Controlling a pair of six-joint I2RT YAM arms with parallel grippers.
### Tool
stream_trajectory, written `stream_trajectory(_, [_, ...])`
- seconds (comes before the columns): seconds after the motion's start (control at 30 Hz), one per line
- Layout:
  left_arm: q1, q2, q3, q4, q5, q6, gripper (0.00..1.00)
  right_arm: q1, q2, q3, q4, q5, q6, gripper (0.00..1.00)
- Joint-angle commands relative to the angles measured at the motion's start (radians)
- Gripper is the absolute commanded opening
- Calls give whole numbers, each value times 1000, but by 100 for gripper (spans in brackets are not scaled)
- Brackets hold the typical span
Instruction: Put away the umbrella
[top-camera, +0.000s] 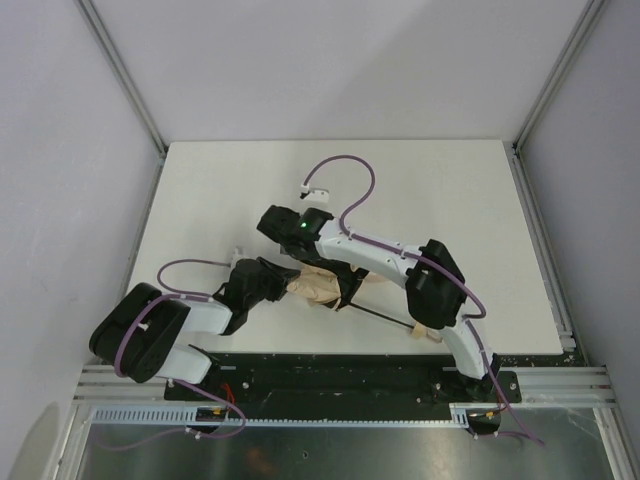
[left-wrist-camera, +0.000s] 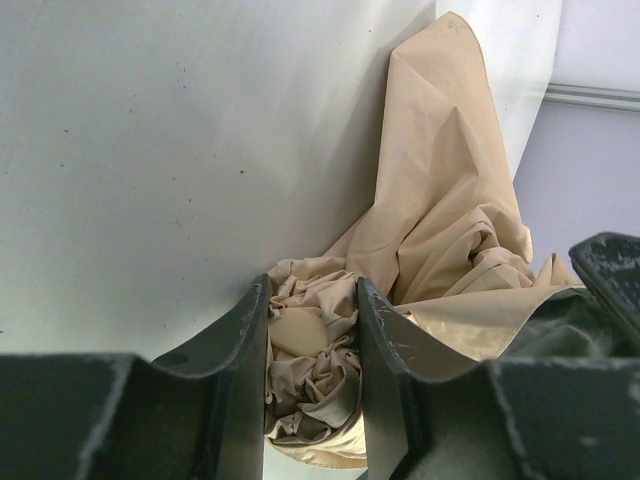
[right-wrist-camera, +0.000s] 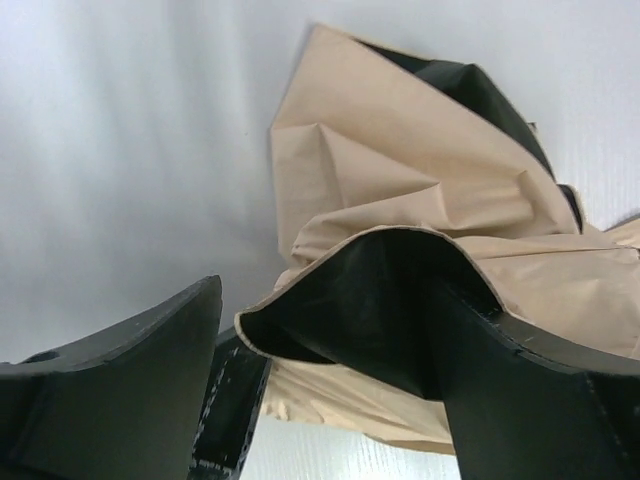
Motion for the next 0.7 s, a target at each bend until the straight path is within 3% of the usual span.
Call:
stream_trajectory(0.0, [-6,-16,-24,-54,-27,55,0,3,33,74,-124,121,77,77])
stream_trajectory(0.1, [-6,-11,-23,-54,-29,55,0,0,37,84,-90,136,43,55])
stream_trajectory(0.2, [-6,0,-22,-54,-25,50,0,-16,22,96,-57,103,-37,14])
stream_trajectory(0.23, [-6,4,-22,-54,-25,48,0,-18,-4,79,-30,84,-70,7])
stream_trajectory(0.3, [-6,7,-23,-54,-27,44,0,-14,-106,-18,83,44,-152,2])
stream_trajectory(0.37, [-6,7,-22,-53,-32,46,0,-6,-257,-192,316,-30,-267,0])
stream_trajectory(0.47, [-6,8,-21,-53,-40,47,0,-61,-471,-498,634,-278,-354,0])
stream_trajectory(0.53, [-6,8,-21,-53,-42,47,0,-121,-556,-649,763,-469,-388,0])
stream_trajectory(0.67, [-6,-9,-29,-53,-51,53,0,-159,-689,-910,992,-710,-523,0])
